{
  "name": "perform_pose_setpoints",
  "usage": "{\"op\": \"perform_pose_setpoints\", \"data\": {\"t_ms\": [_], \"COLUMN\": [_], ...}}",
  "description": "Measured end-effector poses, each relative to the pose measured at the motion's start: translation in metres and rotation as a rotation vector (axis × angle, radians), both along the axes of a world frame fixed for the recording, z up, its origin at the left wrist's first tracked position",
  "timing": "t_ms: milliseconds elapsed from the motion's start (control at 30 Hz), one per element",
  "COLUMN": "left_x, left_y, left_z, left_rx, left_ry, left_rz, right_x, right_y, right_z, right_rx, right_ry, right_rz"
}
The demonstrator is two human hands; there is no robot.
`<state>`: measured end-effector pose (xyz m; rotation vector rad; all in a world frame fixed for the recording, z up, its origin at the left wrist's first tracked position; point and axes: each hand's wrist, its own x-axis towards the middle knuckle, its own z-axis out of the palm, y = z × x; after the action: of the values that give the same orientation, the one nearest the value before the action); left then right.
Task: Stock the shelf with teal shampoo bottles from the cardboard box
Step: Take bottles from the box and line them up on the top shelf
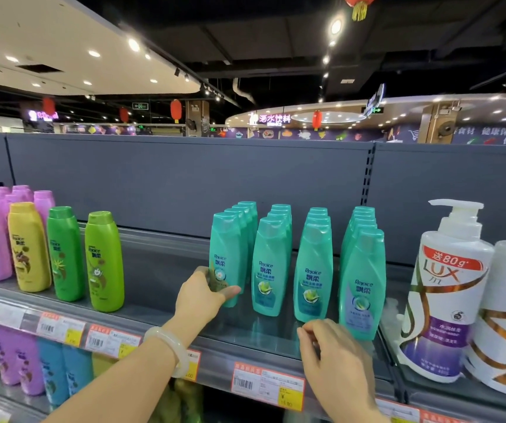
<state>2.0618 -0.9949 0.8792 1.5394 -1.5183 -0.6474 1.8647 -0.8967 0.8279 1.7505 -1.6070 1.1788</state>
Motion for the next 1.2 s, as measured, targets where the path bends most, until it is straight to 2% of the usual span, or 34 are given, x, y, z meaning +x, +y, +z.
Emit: {"op": "perform_pose_setpoints", "data": {"t_ms": [667,767,867,967,1100,1200], "left_x": [0.001,0.011,0.033,0.07,0.146,0.204], "left_y": [0.005,0.024,0.062,0.1,0.149,0.19], "left_z": [0.002,0.0,-0.021,-0.063,-0.136,-0.19], "left_rx": [0.012,-0.097,-0.296,-0.378,-0.187,0.067], "left_ry": [-0.024,-0.009,0.073,-0.047,-0.234,-0.381], "left_rz": [-0.031,0.007,-0.007,0.022,0.144,0.23], "right_x": [0.001,0.001,0.023,0.071,0.153,0.213], "right_y": [0.004,0.005,0.01,0.011,0.018,0.031], "right_z": [0.002,0.003,0.002,-0.009,-0.042,-0.085], "right_rx": [0.114,0.088,0.015,0.026,0.168,0.342], "right_ry": [-0.009,-0.077,-0.125,-0.008,0.164,0.347], "right_rz": [-0.016,0.028,0.168,0.377,0.663,0.847]}}
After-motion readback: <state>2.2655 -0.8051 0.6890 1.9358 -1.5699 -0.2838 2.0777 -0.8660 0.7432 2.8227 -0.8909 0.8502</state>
